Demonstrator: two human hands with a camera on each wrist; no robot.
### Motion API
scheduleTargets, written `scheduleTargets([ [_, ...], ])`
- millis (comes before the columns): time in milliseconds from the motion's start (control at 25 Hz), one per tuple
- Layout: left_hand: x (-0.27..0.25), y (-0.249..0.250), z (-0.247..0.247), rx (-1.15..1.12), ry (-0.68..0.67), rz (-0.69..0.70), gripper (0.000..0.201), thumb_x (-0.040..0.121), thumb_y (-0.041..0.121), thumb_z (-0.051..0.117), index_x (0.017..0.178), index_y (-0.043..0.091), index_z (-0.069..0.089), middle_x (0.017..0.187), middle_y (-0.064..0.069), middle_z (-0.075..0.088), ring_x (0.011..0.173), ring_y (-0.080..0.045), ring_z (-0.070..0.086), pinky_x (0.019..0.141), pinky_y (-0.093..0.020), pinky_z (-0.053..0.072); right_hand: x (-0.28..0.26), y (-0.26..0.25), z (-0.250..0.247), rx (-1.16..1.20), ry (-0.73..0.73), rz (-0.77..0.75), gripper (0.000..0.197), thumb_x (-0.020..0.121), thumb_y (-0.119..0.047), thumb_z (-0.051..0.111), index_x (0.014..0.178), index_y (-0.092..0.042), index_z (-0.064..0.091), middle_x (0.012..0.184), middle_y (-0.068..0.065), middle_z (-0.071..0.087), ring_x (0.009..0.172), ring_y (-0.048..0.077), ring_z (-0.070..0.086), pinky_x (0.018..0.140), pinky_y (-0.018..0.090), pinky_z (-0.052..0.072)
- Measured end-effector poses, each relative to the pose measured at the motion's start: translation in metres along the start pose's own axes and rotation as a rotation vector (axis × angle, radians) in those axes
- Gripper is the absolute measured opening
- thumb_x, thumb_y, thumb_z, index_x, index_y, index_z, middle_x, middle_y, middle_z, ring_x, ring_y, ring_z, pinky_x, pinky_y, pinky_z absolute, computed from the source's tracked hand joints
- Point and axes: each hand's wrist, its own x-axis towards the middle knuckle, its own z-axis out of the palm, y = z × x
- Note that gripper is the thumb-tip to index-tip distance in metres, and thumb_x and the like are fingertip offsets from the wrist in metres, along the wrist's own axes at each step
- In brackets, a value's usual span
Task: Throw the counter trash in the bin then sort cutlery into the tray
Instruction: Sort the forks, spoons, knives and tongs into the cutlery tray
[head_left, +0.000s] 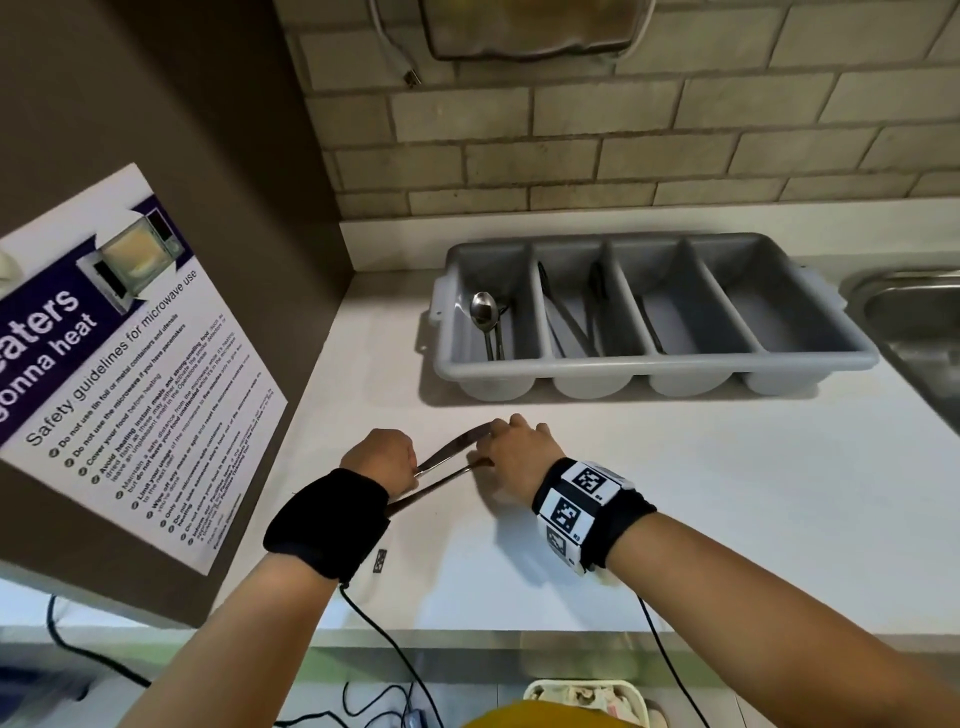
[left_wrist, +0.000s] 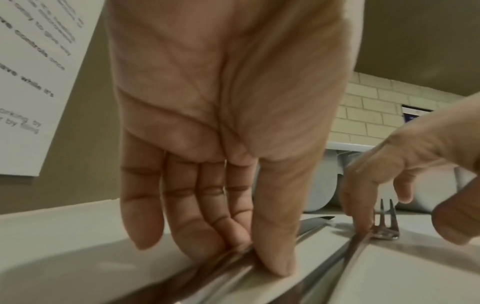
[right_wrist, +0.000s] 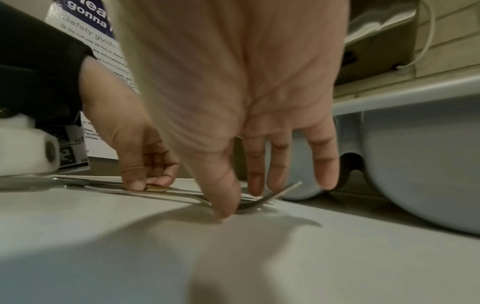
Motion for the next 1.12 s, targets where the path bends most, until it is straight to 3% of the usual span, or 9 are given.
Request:
scheduleTargets([
  [160, 0.0, 0.004, -0.001, 0.081, -0.044, 0.008, 0.024, 0.077, 0.017, 0.064, 0.1, 0.013, 0.068, 0.114, -0.004, 0.066, 0.107, -0.023, 0.063, 0.092, -0.032, 0.052, 0.001, 0.007, 0.0, -0.046, -0.011, 0.126, 0.039, 0.092, -0.006, 0.035, 0.126, -0.015, 0.051, 0.13, 0.007, 0.053, 0.124, 0.03, 0.038, 0.099, 0.04, 0.036],
  [320, -0.003, 0.011, -0.003, 0.147, -0.065, 0.028, 0.027, 0.08, 0.012, 0.061, 0.106, 0.009, 0.066, 0.117, -0.01, 0.064, 0.106, -0.028, 0.063, 0.089, -0.034, 0.052, 0.0, 0.016, 0.001, 0.054, -0.079, 0.247, 0.038, 0.094, -0.009, 0.035, 0.13, -0.014, 0.047, 0.134, 0.01, 0.049, 0.124, 0.034, 0.045, 0.101, 0.042, 0.038],
  [440, -0.008, 0.014, -0.004, 0.204, -0.082, 0.043, 0.027, 0.083, 0.01, 0.054, 0.11, 0.007, 0.061, 0.12, -0.012, 0.06, 0.106, -0.03, 0.063, 0.087, -0.033, 0.051, -0.004, 0.026, 0.005, 0.112, -0.148, 0.228, 0.035, 0.094, -0.014, 0.036, 0.124, -0.022, 0.053, 0.129, 0.01, 0.049, 0.119, 0.035, 0.049, 0.101, 0.043, 0.04],
  [600, -0.015, 0.017, -0.006, 0.258, -0.104, 0.057, 0.03, 0.088, 0.01, 0.045, 0.116, 0.006, 0.055, 0.125, -0.013, 0.054, 0.111, -0.03, 0.06, 0.088, -0.033, 0.048, -0.009, 0.045, 0.011, 0.24, -0.135, 0.195, 0.044, 0.094, -0.012, 0.03, 0.122, -0.032, 0.056, 0.127, 0.011, 0.049, 0.118, 0.036, 0.049, 0.103, 0.041, 0.043],
  [720, -0.021, 0.021, -0.011, 0.266, -0.08, 0.097, 0.029, 0.091, 0.01, 0.042, 0.118, 0.005, 0.05, 0.126, -0.014, 0.052, 0.113, -0.03, 0.056, 0.09, -0.034, 0.047, -0.016, 0.06, 0.013, 0.242, -0.112, 0.196, 0.042, 0.096, -0.01, 0.029, 0.125, -0.026, 0.056, 0.12, 0.014, 0.049, 0.119, 0.037, 0.044, 0.1, 0.04, 0.043],
  [880, -0.017, 0.024, -0.02, 0.152, -0.07, 0.188, 0.024, 0.088, 0.004, 0.041, 0.11, 0.007, 0.048, 0.115, -0.017, 0.058, 0.102, -0.034, 0.059, 0.081, -0.038, 0.047, -0.034, 0.08, 0.009, 0.334, 0.068, 0.169, 0.026, 0.095, -0.024, 0.045, 0.105, -0.008, 0.063, 0.095, 0.012, 0.045, 0.104, 0.032, 0.054, 0.08, 0.033, 0.041],
  [960, -0.012, 0.027, -0.022, 0.017, -0.046, 0.229, 0.02, 0.085, 0.0, 0.04, 0.099, 0.011, 0.049, 0.109, -0.018, 0.062, 0.094, -0.034, 0.06, 0.081, -0.04, 0.048, -0.044, 0.093, 0.005, 0.417, 0.217, 0.118, 0.02, 0.09, -0.008, 0.047, 0.099, -0.004, 0.065, 0.093, 0.013, 0.049, 0.096, 0.032, 0.058, 0.074, 0.026, 0.036],
  [1040, -0.01, 0.032, -0.025, -0.143, -0.029, 0.257, 0.022, 0.084, -0.003, 0.04, 0.089, 0.017, 0.047, 0.101, -0.017, 0.062, 0.082, -0.027, 0.056, 0.078, -0.035, 0.047, -0.053, 0.104, 0.0, 0.521, 0.429, 0.107, 0.027, 0.086, 0.008, 0.043, 0.097, -0.003, 0.065, 0.096, 0.013, 0.054, 0.09, 0.029, 0.057, 0.076, 0.023, 0.035],
  [1120, -0.011, 0.041, -0.029, -0.259, -0.016, 0.287, 0.024, 0.085, -0.004, 0.039, 0.092, 0.015, 0.052, 0.098, -0.017, 0.061, 0.081, -0.024, 0.052, 0.077, -0.032, 0.046, -0.062, 0.113, -0.009, 0.65, 0.64, 0.161, 0.028, 0.088, 0.009, 0.042, 0.104, -0.002, 0.062, 0.098, 0.013, 0.057, 0.085, 0.022, 0.053, 0.077, 0.018, 0.034],
])
